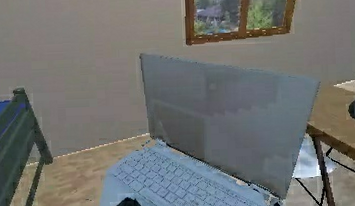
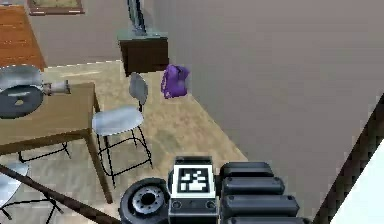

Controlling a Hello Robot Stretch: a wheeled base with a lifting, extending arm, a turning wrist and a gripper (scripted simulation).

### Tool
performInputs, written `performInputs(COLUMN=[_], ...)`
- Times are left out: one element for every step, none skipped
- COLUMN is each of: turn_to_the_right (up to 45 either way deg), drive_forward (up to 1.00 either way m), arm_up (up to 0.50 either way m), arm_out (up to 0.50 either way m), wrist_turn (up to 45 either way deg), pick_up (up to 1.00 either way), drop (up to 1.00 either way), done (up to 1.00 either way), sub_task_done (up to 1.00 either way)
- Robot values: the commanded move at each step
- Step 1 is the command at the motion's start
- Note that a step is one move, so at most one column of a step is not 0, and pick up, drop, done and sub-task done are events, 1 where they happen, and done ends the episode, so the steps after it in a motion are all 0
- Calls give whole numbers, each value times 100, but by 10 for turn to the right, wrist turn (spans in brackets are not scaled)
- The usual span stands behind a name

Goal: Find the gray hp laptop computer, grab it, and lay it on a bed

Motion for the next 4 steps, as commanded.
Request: performInputs(turn_to_the_right=[-450,-180,0,-360], drive_forward=[0,0,35,0], arm_up=[0,0,0,0], arm_out=[0,0,0,0], wrist_turn=[0,0,0,0], pick_up=[0,0,0,0], drop=[0,0,0,0], done=[0,0,0,0], sub_task_done=[0,0,0,0])
